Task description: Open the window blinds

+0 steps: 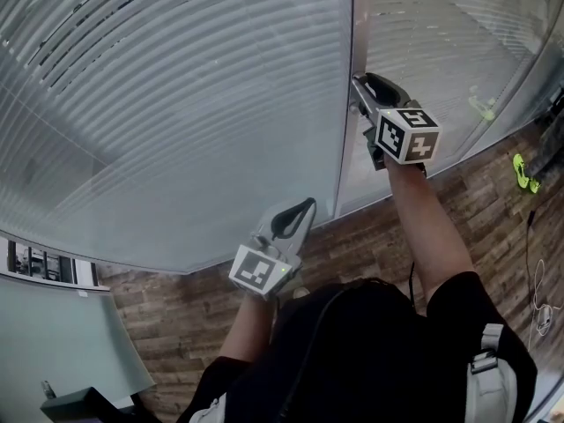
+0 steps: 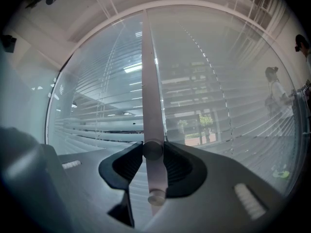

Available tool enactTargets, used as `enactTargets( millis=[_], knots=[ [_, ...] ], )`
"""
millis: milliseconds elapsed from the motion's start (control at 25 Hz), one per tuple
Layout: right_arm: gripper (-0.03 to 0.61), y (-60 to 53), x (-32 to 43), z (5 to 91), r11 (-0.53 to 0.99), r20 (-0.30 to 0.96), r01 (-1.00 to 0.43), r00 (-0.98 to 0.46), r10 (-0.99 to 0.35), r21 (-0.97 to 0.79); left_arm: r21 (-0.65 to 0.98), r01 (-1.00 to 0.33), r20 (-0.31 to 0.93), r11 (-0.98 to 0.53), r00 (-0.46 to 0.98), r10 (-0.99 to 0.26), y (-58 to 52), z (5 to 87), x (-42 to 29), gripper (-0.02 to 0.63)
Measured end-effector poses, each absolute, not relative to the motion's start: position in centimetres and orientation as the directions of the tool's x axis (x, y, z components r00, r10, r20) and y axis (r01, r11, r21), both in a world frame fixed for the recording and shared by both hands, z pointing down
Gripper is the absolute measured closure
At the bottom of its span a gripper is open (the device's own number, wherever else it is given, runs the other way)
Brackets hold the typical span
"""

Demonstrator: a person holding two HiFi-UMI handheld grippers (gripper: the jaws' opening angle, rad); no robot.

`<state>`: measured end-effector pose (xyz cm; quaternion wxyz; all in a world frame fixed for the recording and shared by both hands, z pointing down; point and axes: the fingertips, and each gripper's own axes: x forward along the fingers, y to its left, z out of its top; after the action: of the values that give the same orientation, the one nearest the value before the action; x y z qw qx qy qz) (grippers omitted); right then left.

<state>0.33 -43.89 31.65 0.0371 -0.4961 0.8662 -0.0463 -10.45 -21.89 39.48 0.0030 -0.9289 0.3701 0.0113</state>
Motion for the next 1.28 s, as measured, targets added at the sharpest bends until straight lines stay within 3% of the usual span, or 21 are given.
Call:
enactTargets(
  millis=[320,600,840,960,1080,1280],
  knots=[
    [0.337,-43.1,0.7,31.8,0.535,-0.001,-0.845,-0.535,-0.845,-0.018,0.000,-0.668,-0.017,-0.744,0.744,-0.668,-21.7,39.7,-9.2,0.609],
    [0.303,-42.7,0.1,32.0,0.483,0.073,-0.804,-0.490,-0.869,0.348,-0.002,-0.659,-0.014,-0.752,0.752,-0.659,-21.7,39.6,-8.8,0.609],
    [0.304,-42.0,-0.8,30.8,0.358,0.102,-0.605,-0.415,-0.904,0.712,-0.006,-0.658,-0.011,-0.753,0.753,-0.658,-21.6,39.7,-8.8,0.609],
    [0.304,-42.2,-1.3,31.1,0.289,0.113,-0.438,-0.385,-0.916,0.851,-0.008,-0.660,-0.015,-0.751,0.751,-0.660,-21.7,39.4,-9.0,0.609],
    [0.305,-42.4,-1.3,32.0,0.254,0.136,-0.292,-0.371,-0.919,0.922,-0.007,-0.667,-0.017,-0.745,0.745,-0.667,-21.8,39.4,-9.4,0.609],
    [0.307,-42.7,-1.2,32.4,0.218,0.145,-0.174,-0.353,-0.924,0.960,-0.008,-0.665,-0.014,-0.747,0.747,-0.665,-21.8,39.4,-9.5,0.609]
  ],
)
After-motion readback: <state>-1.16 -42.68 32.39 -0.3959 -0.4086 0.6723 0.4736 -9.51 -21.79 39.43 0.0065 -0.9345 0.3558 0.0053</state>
